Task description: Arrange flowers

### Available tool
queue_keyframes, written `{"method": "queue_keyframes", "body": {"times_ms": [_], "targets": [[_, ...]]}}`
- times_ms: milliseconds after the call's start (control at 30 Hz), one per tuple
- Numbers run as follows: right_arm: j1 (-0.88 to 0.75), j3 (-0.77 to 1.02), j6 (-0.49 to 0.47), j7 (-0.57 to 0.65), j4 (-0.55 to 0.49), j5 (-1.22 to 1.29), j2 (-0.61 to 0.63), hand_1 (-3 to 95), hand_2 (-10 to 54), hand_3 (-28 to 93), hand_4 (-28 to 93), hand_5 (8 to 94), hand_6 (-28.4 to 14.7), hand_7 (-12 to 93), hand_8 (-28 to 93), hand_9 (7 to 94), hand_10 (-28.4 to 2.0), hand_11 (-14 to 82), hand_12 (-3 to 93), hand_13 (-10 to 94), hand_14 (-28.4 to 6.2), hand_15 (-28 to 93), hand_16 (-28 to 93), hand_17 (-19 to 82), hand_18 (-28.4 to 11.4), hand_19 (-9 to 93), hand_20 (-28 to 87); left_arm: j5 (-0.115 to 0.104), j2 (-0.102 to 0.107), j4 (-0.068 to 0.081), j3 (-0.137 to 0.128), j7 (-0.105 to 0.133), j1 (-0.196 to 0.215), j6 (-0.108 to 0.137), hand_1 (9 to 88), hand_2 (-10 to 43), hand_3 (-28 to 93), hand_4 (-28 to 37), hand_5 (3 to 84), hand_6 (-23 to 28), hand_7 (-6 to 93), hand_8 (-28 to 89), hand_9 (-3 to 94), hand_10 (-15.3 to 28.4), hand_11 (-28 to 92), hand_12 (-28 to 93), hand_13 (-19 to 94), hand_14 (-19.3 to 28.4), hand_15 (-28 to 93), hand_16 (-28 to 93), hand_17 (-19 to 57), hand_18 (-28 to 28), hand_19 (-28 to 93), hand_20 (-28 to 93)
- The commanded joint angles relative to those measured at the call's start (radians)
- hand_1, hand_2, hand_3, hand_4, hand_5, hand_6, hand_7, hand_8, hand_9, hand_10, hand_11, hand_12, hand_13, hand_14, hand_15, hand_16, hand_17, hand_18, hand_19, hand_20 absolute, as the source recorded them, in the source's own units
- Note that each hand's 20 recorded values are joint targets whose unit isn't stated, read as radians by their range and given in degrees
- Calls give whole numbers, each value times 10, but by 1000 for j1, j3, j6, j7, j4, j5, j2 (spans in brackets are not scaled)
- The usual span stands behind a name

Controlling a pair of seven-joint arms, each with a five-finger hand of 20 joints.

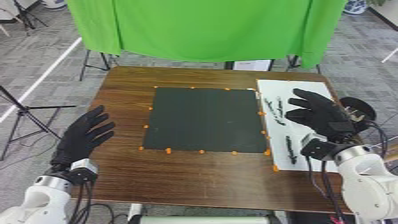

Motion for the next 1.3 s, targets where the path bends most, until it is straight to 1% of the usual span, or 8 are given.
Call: {"method": "queue_keyframes", "body": {"times_ms": [33, 167, 400, 667, 800, 967, 1100, 1300], "targets": [[-28, -3, 7, -63, -11, -42, -10, 171, -87, 835, -283, 330, -36, 301, -168, 375, -132, 169, 199, 468, -105, 587, 122, 118, -199, 513, 215, 23, -14, 6, 0, -21, 1, -44, 297, -68, 706, -277, 270, 46, 242, -131, 205, 116, 282, 147, 197, 160, 389, -27, -71, 220, 463, 42], [-20, -16, -2, -54, -4, -34, -14, 149, -93, 822, -283, 324, -37, 299, -167, 381, -135, 165, 197, 483, -107, 612, 121, 124, -202, 533, 226, -2, -14, 6, 13, -17, 9, -16, 297, -68, 707, -273, 268, 46, 245, -133, 204, 116, 284, 150, 200, 163, 407, -30, -72, 219, 463, 47], [-24, -12, -15, -54, -8, -61, -10, 170, -95, 834, -283, 320, -39, 294, -163, 378, -137, 190, 212, 502, -116, 770, 120, 161, -194, 618, 267, 16, 14, 25, 33, -29, -44, -50, 300, -68, 705, -270, 269, 47, 247, -137, 210, 115, 265, 128, 240, 184, 330, -64, -59, 237, 461, 23], [-38, -7, -27, -46, -10, -49, -19, 163, -89, 833, -283, 322, -38, 304, -169, 371, -135, 192, 211, 451, -116, 634, 102, 137, -200, 586, 264, 22, -26, 6, 15, -55, 5, -43, 299, -70, 707, -273, 270, 47, 250, -138, 215, 118, 272, 134, 250, 179, 372, -48, -64, 226, 468, 22], [-16, -19, -42, -40, -10, -99, -14, 182, -94, 838, -282, 340, -35, 308, -170, 398, -133, 209, 215, 450, -105, 590, 129, 132, -200, 573, 260, -7, -21, 7, 34, 4, -3, 3, 298, -70, 709, -272, 275, 49, 251, -136, 222, 119, 287, 142, 241, 174, 398, -44, -65, 223, 472, 29], [1, -30, -72, -12, -25, -348, 33, 216, -95, 818, -282, 428, -30, 337, -181, 504, -137, 351, 236, 528, -100, 674, 158, 175, -190, 626, 281, 13, -31, 0, 13, -42, 21, -51, 300, -69, 708, -271, 283, 50, 250, -137, 225, 121, 295, 142, 240, 172, 404, -49, -63, 223, 475, 35], [15, -47, -134, -19, -60, -699, 114, 248, -95, 778, -283, 500, -12, 361, -192, 582, -134, 392, 230, 580, -98, 688, 148, 208, -184, 650, 281, -8, -21, -14, 3, -9, 56, 16, 297, -62, 706, -270, 283, 50, 250, -137, 225, 121, 296, 140, 237, 173, 421, -48, -65, 222, 474, 38], [-33, -23, -248, -16, -132, -1129, 190, 197, -95, 783, -283, 542, -12, 357, -183, 606, -142, 430, 268, 612, -106, 713, 182, 264, -188, 770, 321, 0, 0, -8, 0, -11, 35, -11, 291, -60, 713, -269, 289, 53, 249, -136, 232, 126, 303, 140, 240, 174, 439, -52, -65, 223, 476, 43]]}}
